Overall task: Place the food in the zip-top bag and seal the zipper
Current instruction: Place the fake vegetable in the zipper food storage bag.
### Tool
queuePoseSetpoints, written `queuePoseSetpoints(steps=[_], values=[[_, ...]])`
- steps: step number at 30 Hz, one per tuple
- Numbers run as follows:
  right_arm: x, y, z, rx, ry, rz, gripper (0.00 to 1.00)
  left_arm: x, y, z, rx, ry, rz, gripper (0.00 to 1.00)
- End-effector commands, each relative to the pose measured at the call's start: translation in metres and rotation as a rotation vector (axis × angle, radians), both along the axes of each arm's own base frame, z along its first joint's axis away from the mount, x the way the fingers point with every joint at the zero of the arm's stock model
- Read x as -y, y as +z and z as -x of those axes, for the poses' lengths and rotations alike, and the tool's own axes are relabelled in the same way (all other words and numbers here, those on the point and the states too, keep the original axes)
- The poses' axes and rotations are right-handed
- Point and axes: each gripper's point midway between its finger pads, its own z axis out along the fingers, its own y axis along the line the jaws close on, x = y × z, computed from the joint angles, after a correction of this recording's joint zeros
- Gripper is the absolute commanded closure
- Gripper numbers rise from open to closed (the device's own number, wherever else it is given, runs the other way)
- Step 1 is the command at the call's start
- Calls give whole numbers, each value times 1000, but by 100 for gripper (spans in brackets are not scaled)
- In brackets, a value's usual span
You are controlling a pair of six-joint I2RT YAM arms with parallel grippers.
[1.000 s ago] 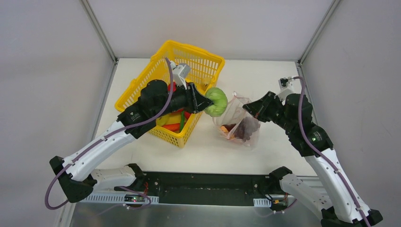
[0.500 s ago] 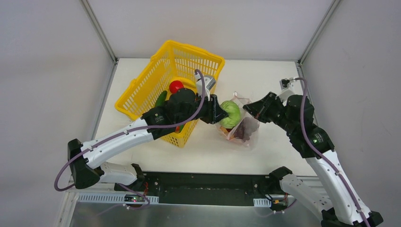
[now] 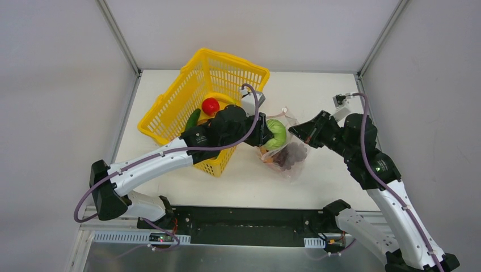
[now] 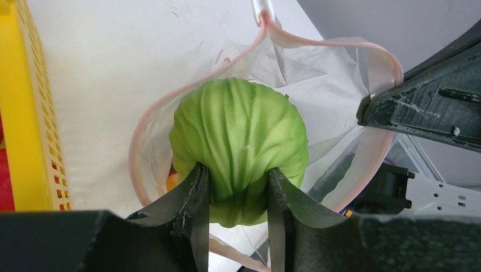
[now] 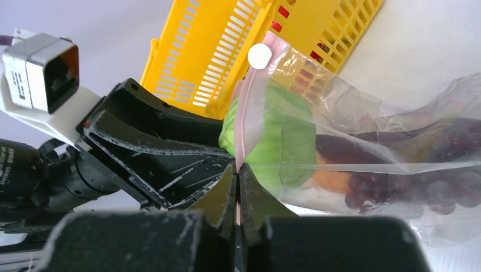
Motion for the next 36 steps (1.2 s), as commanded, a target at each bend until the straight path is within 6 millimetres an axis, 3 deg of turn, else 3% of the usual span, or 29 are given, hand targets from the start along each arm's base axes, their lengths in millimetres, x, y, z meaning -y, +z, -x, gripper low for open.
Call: queuePoseSetpoints(steps=[1, 5, 7, 9, 11, 13, 16, 21, 25, 28, 31, 36], values=[[1, 33, -8, 76, -55, -126, 100, 13, 40, 0, 82, -25, 89, 100], [-3, 35, -10, 65, -67, -194, 100, 23, 40, 0, 88, -36, 107, 93], [-4, 36, -11, 59, -70, -209, 100, 27, 34, 0, 65, -42, 80, 78], [-1, 36, -14, 59, -95, -213, 100, 28, 30, 0, 66, -50, 48, 71], [5, 37, -16, 66, -134, -219, 100, 23, 29, -1, 83, -46, 27, 58], [11, 39, -18, 78, -171, -221, 100, 13, 33, -3, 99, -18, 7, 31], [19, 37, -22, 85, -219, -200, 100, 3, 46, 1, 127, -22, 10, 15], [39, 38, -32, 118, -329, -148, 100, -7, 60, 6, 161, -39, 4, 5], [44, 44, -33, 133, -357, -148, 100, -9, 64, 10, 164, -51, 13, 4], [63, 53, -35, 167, -452, -147, 100, -18, 62, 7, 170, -13, 13, 4], [67, 59, -34, 168, -473, -160, 100, -29, 51, -2, 156, 64, -19, 4], [53, 57, -30, 143, -396, -161, 100, -21, 25, -15, 52, 110, -72, 4]])
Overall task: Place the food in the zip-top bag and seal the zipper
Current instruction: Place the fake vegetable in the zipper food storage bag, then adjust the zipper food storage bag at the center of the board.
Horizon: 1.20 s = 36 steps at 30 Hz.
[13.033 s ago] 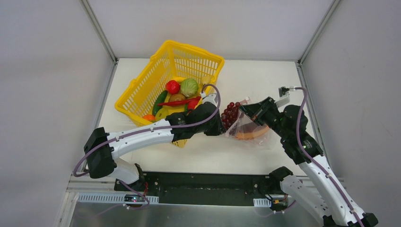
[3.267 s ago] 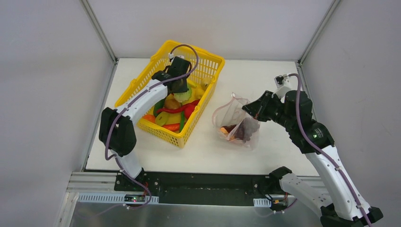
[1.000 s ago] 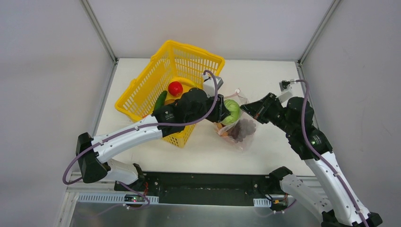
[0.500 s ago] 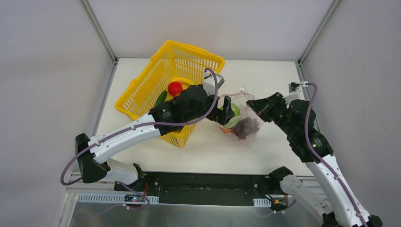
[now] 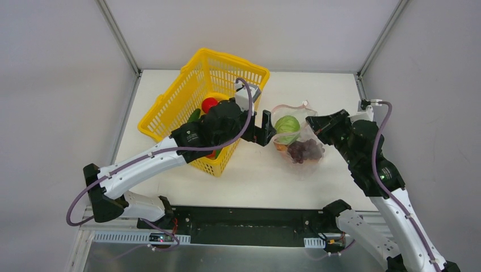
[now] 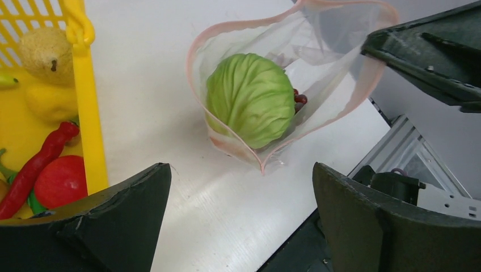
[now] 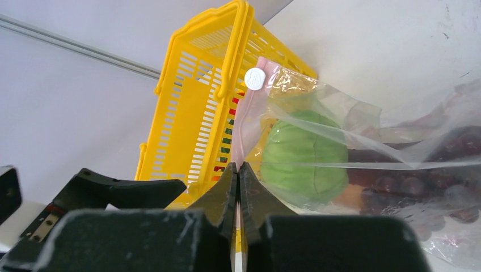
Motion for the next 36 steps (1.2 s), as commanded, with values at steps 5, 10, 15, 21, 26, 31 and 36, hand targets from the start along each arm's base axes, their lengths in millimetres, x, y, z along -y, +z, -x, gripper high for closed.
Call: queuePoseSetpoints(steps=[5, 10, 15, 21, 26, 31, 36], values=[[8, 50, 9, 138, -7, -56, 100, 23, -24, -17, -129, 50, 2, 9], [5, 50, 14, 146, 20, -51, 100, 33, -41, -26, -182, 81, -26, 18], [3, 50, 18, 161, 43, -40, 100, 35, -46, -35, -199, 107, -21, 33], [4, 49, 19, 166, 50, -25, 100, 36, -30, -36, -163, 102, 79, 25], [3, 45, 18, 159, 54, -16, 100, 25, -11, -36, -111, 127, 177, 21], [-1, 42, 20, 153, 80, -15, 100, 18, -10, -38, -115, 151, 193, 20], [-4, 44, 23, 157, 97, -18, 100, 17, -3, -34, -116, 145, 258, 20]])
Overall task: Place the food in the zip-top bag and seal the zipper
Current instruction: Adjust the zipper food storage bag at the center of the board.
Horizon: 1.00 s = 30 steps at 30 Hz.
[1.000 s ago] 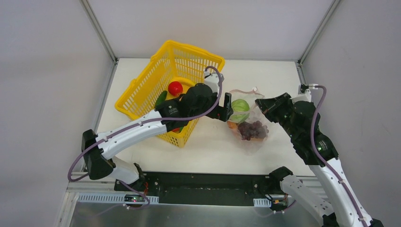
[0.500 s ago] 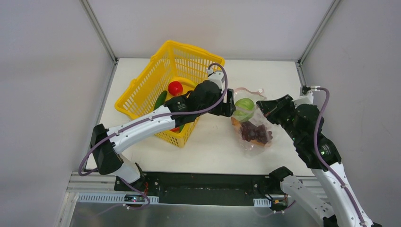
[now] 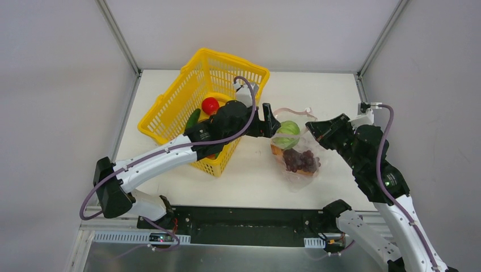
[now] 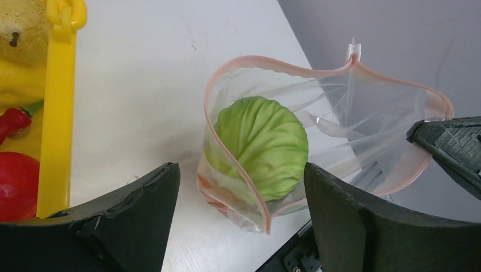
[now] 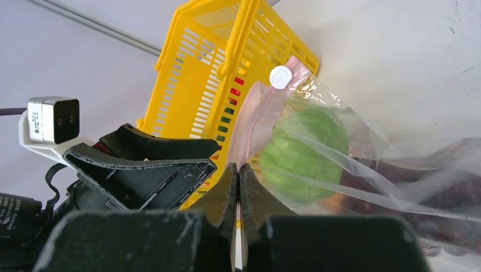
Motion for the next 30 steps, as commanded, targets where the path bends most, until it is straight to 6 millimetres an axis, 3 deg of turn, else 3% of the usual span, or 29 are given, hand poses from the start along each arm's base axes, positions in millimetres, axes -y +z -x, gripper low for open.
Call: queuePoseSetpoints(steps=[1, 4, 8, 14, 16, 19, 24, 27, 30], values=[[-3, 44, 5, 138, 28, -68, 100, -9, 28, -3, 26, 45, 101, 20], [-3, 48, 7, 146, 38, -75, 100, -11, 15, -6, -23, 60, 6, 23], [-4, 51, 9, 155, 48, -84, 100, 6, -8, -5, -92, 15, -37, 34], [-6, 51, 10, 154, 59, -86, 100, 18, -26, -2, -143, -38, -90, 65], [-7, 50, 10, 151, 62, -85, 100, 16, -28, -2, -143, -32, -104, 83], [-9, 48, 9, 144, 71, -79, 100, 12, -18, -1, -115, -42, -103, 100], [-10, 27, 2, 87, 64, -23, 99, 10, 33, 5, -12, -97, -57, 100], [7, 13, -6, 52, -31, 31, 98, 6, 64, 12, 34, -127, -24, 100], [25, 22, -7, 93, -115, 53, 96, 3, 79, 20, 52, -143, 14, 100]])
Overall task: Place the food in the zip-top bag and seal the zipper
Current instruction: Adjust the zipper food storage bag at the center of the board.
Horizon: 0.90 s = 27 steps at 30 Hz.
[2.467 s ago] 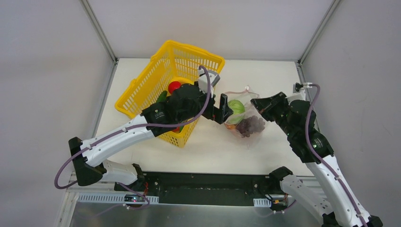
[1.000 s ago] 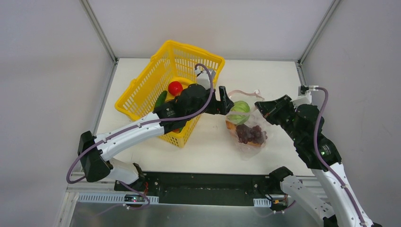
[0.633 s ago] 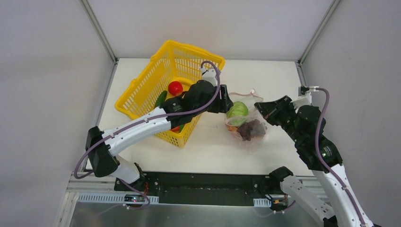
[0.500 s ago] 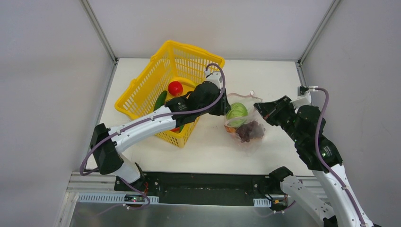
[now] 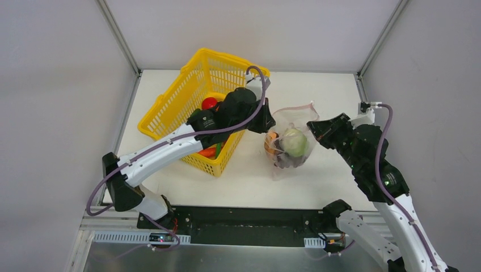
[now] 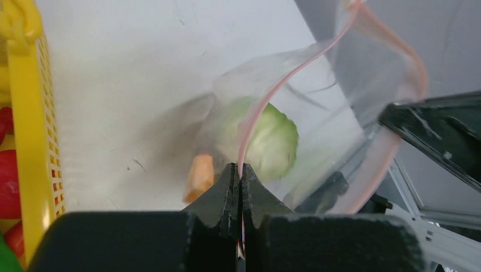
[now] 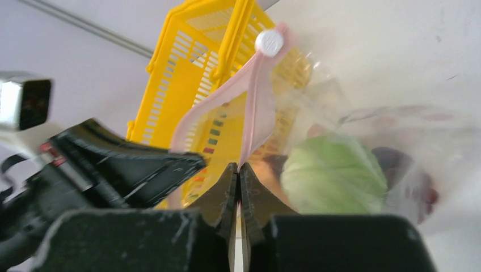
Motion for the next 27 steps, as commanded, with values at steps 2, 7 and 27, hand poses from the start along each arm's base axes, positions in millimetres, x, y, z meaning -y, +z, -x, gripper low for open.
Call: queuePoseSetpoints(steps=[2, 7, 27], values=[[31, 44, -2, 158, -133, 25, 95, -14, 74, 13, 110, -42, 152, 100], [38, 52, -6, 155, -152, 108, 95, -17, 71, 16, 105, -26, 165, 100], [17, 35, -8, 132, -69, 50, 100, -23, 6, 9, 38, 20, 36, 79]])
